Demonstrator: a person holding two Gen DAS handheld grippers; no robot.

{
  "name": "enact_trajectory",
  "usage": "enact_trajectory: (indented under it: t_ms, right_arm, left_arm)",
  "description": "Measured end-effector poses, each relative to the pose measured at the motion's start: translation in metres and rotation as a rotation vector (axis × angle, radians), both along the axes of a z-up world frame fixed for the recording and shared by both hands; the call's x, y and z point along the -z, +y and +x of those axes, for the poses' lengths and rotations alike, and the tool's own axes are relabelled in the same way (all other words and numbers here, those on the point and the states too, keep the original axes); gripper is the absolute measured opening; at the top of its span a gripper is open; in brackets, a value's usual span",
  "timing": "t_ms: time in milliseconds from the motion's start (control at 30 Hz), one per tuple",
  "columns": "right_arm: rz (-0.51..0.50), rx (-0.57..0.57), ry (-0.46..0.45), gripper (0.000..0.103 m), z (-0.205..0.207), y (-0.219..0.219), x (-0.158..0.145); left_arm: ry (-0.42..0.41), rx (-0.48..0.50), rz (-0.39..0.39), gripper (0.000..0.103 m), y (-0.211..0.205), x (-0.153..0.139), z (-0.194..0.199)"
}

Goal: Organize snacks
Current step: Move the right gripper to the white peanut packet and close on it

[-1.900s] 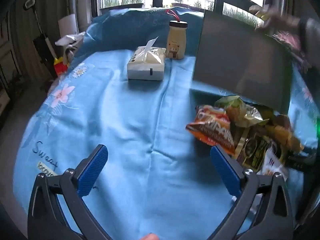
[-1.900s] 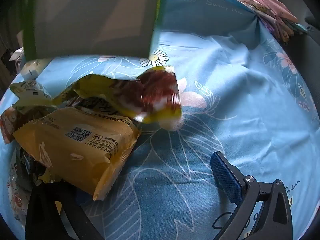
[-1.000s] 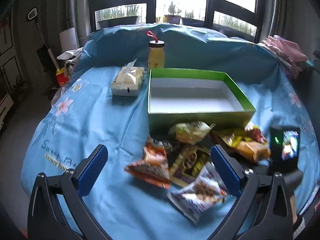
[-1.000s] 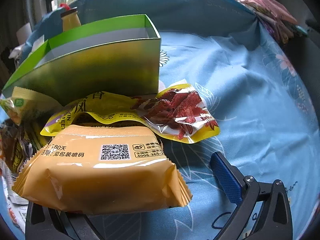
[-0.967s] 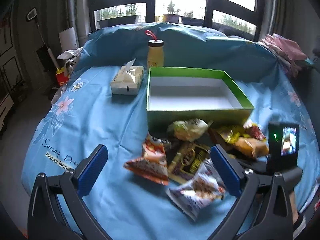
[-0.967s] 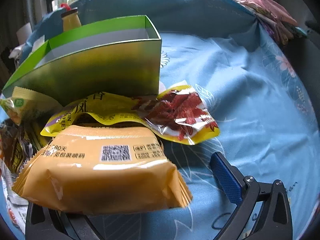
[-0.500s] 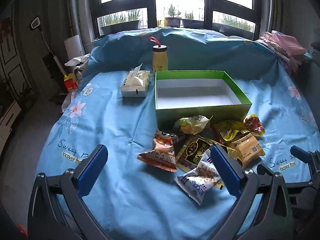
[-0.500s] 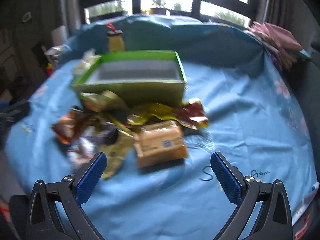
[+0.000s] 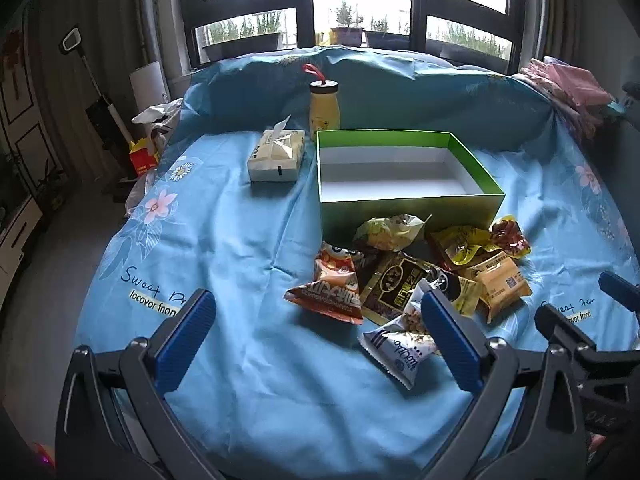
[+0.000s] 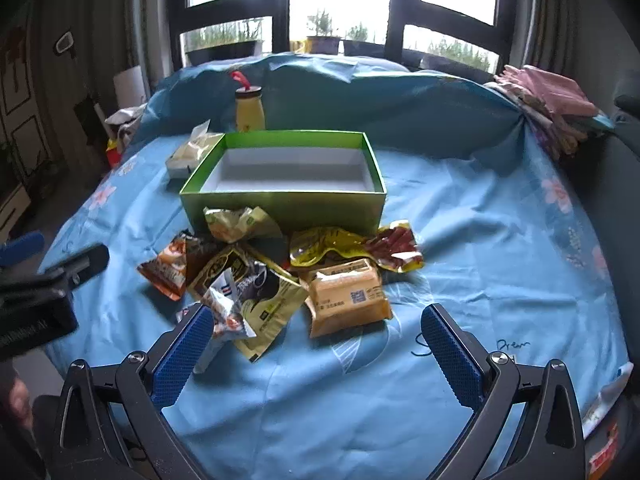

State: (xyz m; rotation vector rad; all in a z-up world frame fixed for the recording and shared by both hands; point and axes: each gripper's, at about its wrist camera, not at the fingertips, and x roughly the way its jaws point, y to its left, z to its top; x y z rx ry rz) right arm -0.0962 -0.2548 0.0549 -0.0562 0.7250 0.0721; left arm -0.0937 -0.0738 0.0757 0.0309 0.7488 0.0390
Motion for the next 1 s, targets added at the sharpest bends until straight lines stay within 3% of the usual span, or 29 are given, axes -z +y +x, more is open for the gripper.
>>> enact_trajectory:
  t_ms: [267,633,833,1000]
  right_arm:
    - [0.026,0.024,-0.018,0.103,0.011,-0.018,-0.004]
    - [0.062,0.028,-0.031,0.103,0.012,-0.035,-0.005]
    - [0.099,-0.004,0.009,0.103,0.017,-0.022,0.008]
    - [0.190,-0.092,0.062,0.103,0.027,-0.011,0.018]
  left_arm:
    - [0.011,0.014,0.007,0.103,-0.014,-0.004,0.021]
    - [0.015,0.008,-0.054,0.103,-0.004,-0.003,0.027]
    - [0.069,0.054,-0.139,0.103,0.025,0.014,0.028]
    - [0.130,0.131,-0.305,0.103,0.051,0.039,0.035]
